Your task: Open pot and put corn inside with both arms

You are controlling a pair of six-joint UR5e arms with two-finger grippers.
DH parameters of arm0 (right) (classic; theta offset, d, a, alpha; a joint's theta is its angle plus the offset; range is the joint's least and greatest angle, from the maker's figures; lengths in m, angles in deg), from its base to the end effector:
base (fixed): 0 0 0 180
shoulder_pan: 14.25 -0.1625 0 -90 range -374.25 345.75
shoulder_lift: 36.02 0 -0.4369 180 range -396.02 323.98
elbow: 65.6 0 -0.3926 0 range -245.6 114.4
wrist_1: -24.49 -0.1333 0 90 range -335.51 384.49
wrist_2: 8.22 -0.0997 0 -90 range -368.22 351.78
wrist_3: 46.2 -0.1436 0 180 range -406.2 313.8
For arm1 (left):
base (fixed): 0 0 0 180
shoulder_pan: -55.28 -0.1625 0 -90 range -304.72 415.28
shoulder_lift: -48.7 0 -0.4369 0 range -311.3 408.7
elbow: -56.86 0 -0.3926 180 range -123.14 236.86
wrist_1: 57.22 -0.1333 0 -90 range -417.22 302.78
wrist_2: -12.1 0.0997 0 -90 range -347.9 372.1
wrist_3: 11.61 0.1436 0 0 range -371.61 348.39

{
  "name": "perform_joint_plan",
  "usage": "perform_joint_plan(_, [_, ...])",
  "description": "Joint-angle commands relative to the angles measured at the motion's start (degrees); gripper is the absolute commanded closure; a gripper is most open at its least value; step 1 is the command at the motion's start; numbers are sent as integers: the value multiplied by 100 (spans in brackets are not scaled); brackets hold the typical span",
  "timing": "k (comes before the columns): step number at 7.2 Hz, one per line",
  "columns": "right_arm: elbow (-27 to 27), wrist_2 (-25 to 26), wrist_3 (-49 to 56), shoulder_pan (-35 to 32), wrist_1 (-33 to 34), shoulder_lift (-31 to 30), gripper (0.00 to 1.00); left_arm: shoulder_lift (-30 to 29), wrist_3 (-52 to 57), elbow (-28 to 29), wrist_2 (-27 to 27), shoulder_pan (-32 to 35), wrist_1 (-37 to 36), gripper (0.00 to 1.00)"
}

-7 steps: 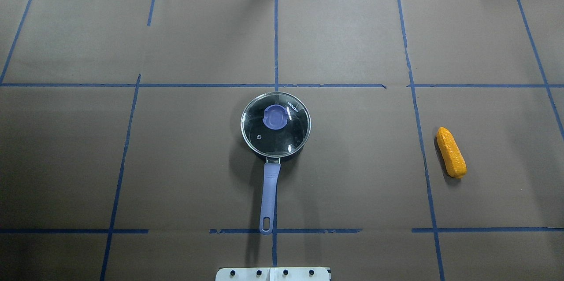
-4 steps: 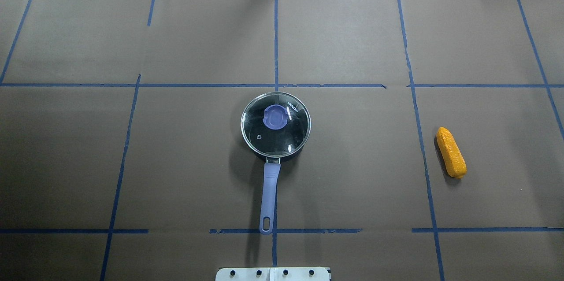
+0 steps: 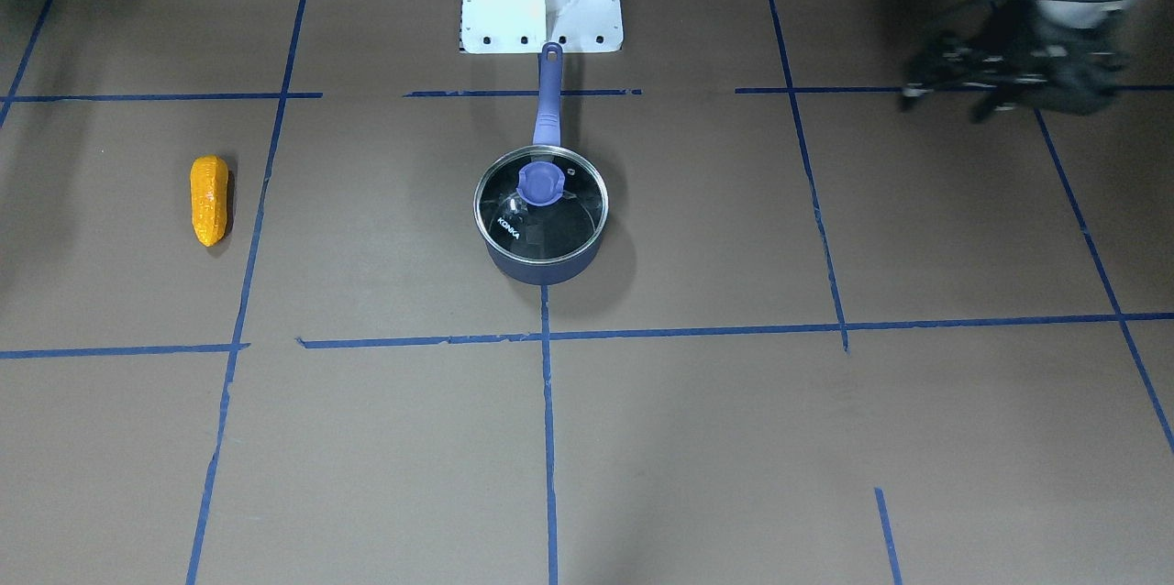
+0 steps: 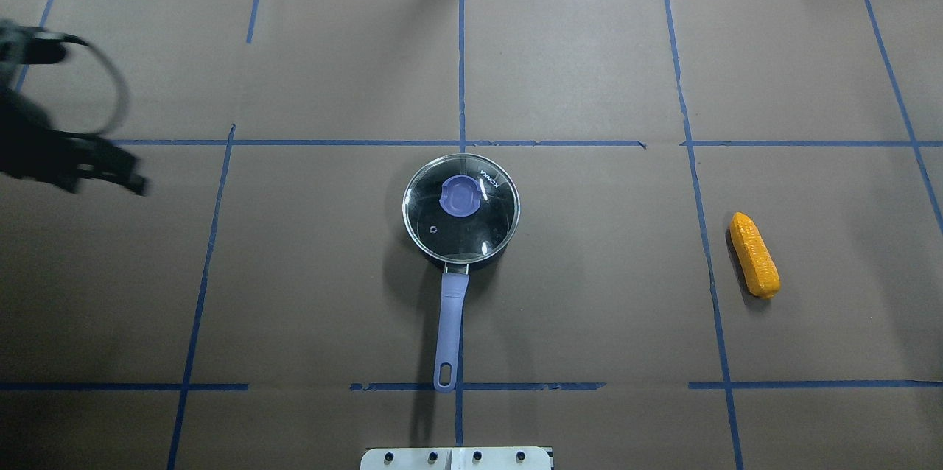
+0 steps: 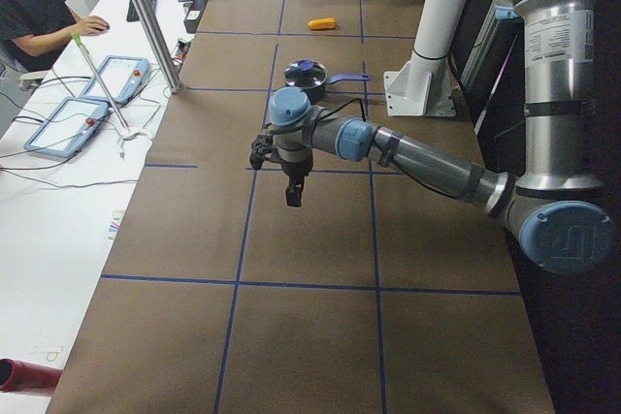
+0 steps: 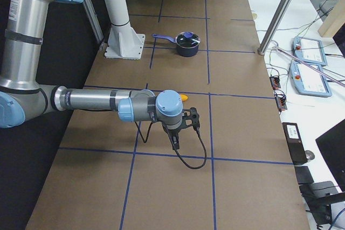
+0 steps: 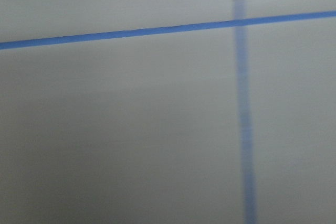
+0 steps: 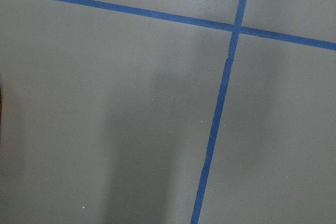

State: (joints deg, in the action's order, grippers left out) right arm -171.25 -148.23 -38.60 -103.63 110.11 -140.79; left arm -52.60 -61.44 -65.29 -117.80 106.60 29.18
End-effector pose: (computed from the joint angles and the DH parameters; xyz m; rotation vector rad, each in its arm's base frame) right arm 0.0191 -0.3891 0.6617 0.1390 -0.8665 -0.1742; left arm 0.2914 -0.4299 0.3416 0.0116 0.9411 0.0620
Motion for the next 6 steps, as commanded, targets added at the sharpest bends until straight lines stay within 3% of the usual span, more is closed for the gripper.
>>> perform_joint_plan(1, [1, -1, -14, 17, -2, 0, 0, -2224, -1738, 372, 1923, -2030, -1161, 0])
perform_joint_plan(2, [1, -1, -14, 35, -2, 0, 0, -3071, -1784, 1115, 2194, -2195, -1378, 0])
perform_joint_plan(3, [1, -1, -22, 53, -2, 9, 0, -3480, -2098, 1593, 2206, -2214, -1354, 0])
perform_joint_plan(5, [9, -1, -31, 88, -2, 0, 0, -4114, -2118, 2402, 2206, -2241, -1319, 0])
perform_joint_plan(6, [1, -1, -31, 105, -2, 9, 0, -4152, -2118, 2641, 2214, -2241, -1162, 0])
